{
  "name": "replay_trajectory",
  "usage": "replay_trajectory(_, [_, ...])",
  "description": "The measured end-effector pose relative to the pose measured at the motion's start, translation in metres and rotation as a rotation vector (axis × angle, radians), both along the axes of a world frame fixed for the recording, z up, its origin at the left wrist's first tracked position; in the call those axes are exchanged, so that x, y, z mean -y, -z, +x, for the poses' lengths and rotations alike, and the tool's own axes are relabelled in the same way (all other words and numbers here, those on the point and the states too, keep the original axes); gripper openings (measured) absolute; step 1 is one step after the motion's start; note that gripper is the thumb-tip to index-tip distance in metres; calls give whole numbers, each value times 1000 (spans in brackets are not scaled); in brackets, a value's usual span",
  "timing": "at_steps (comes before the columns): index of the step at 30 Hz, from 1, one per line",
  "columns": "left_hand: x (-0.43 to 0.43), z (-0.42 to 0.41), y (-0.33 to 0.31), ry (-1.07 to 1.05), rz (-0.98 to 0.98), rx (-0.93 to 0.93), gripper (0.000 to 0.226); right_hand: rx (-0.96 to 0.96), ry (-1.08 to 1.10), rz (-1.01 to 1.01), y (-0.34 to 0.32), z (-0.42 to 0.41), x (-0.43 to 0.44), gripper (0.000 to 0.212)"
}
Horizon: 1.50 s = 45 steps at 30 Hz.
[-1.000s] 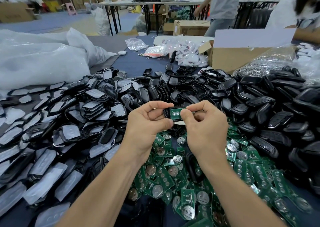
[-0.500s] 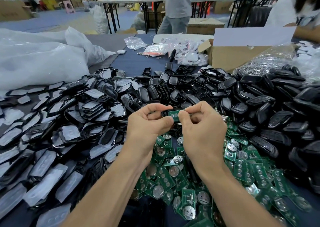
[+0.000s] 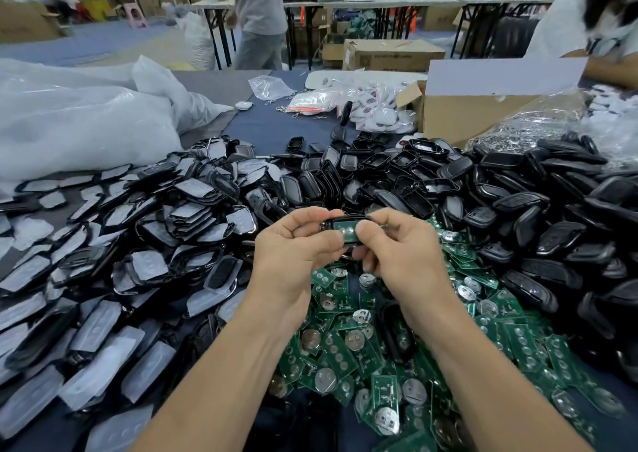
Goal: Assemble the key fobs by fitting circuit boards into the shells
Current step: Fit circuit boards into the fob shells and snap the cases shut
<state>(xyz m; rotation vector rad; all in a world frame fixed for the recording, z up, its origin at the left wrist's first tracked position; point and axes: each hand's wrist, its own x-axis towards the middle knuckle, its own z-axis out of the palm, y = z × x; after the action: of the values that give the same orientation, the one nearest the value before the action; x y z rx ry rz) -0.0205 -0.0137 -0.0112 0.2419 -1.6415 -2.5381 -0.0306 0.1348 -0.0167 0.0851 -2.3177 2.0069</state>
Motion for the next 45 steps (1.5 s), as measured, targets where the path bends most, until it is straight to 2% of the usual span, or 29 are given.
replay_trajectory(5, [-9,2,2,-4,-330,-29,25,9,-8,-122,2,-1,-2,21])
replay_trajectory(9, [-3,3,3,-54,-428,-31,46,69,-119,-40,6,2,-1,17])
replay_trajectory(11, [-2,1,1,-68,-476,-43,45,99,-182,-46,3,0,-2,16])
replay_trajectory(14, [-4,-5,-1,-91,-425,-39,24,126,-174,-216,-1,-3,0,15])
replay_trajectory(17, [-5,-5,0,33,-341,-1,4,192,-155,-420,-2,4,5,15])
replay_trajectory(19, [-8,-1,5,53,-309,7,20,218,-186,-413,-3,8,8,13])
replay_trajectory(22, [-9,2,0,-21,-186,7,21,213,-229,-237,-3,8,10,17])
replay_trajectory(28, [28,-9,-13,-311,-18,44,23,-69,-63,292,1,13,6,18])
replay_trajectory(30, [47,-10,-18,-395,36,33,20,-142,-54,383,-4,11,13,22])
replay_trajectory(35, [97,-14,-34,-645,217,-70,20,-235,-238,655,-20,-11,68,31])
replay_trajectory(39, [98,-14,-33,-677,239,-88,24,-404,-414,972,-36,-42,118,52])
replay_trajectory(42, [93,-17,-30,-675,190,-64,27,-416,-553,1184,-31,-52,140,58])
replay_trajectory(45, [95,-18,-25,-671,234,0,17,-513,-447,1188,-25,-48,136,53])
